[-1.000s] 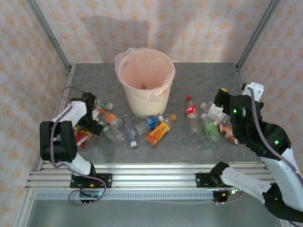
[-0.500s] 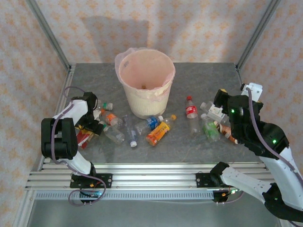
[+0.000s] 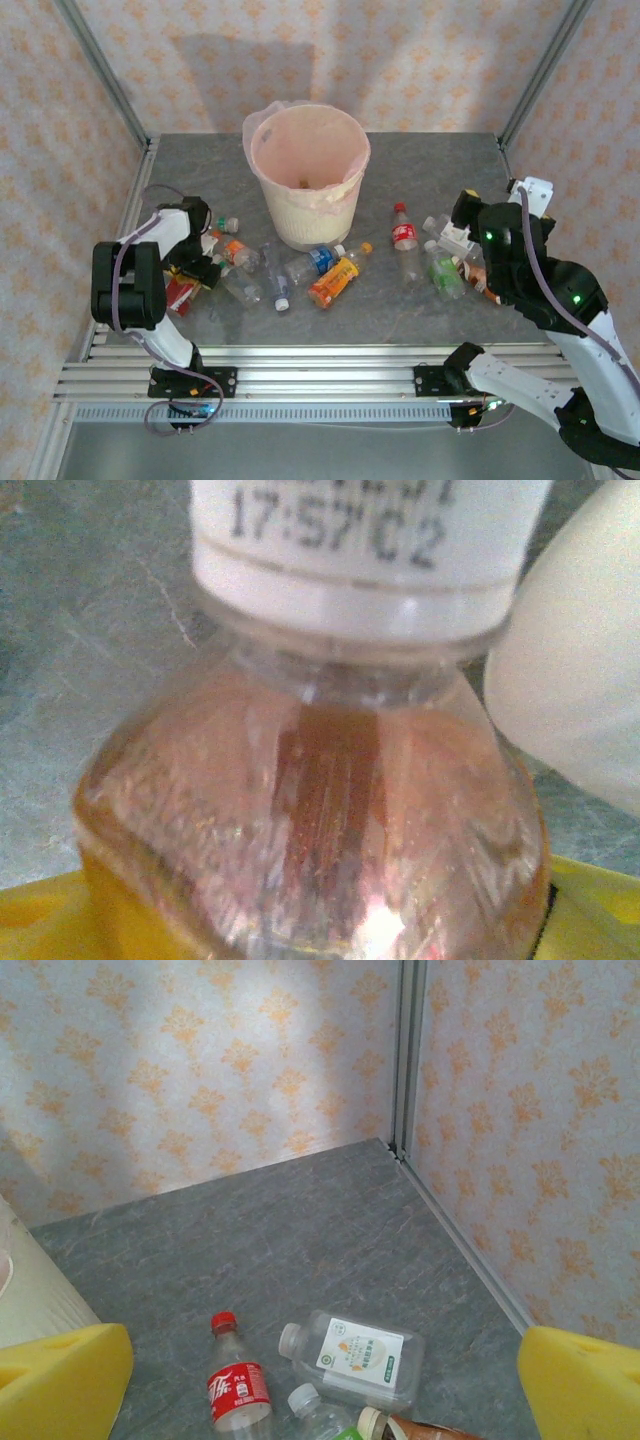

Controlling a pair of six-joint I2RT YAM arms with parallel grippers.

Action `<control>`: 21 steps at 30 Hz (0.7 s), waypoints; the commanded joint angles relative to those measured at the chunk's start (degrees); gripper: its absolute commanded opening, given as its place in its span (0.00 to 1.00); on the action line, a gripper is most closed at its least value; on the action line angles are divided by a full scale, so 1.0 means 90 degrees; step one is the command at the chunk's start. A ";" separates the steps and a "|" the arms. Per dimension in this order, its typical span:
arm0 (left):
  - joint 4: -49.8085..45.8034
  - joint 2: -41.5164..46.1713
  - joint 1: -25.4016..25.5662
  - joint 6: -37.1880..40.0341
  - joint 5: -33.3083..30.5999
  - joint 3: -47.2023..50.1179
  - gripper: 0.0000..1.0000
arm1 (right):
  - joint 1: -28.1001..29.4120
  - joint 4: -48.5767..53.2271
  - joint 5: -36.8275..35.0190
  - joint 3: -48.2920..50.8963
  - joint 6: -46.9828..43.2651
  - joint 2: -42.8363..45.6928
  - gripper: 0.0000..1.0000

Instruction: Put the plastic bottles in the bin

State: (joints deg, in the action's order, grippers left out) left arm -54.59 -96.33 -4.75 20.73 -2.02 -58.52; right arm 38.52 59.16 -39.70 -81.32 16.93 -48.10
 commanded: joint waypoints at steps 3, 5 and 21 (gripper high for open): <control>-0.0304 -0.0182 0.0040 0.0060 -0.0048 -0.0215 0.87 | -0.0013 0.0108 -0.0337 0.0151 0.0106 0.0185 0.99; -0.0347 -0.0197 0.0040 0.0060 -0.0004 -0.0244 0.81 | -0.0013 0.0078 -0.0336 0.0195 0.0121 0.0244 0.99; -0.0733 0.0177 0.0097 -0.0008 -0.0039 -0.0459 0.56 | -0.0013 0.0098 -0.0462 0.0304 0.0197 0.0407 0.99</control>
State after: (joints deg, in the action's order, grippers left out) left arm -57.80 -97.65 -4.47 20.91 -1.89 -60.73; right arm 38.52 59.16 -41.67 -79.18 17.96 -45.34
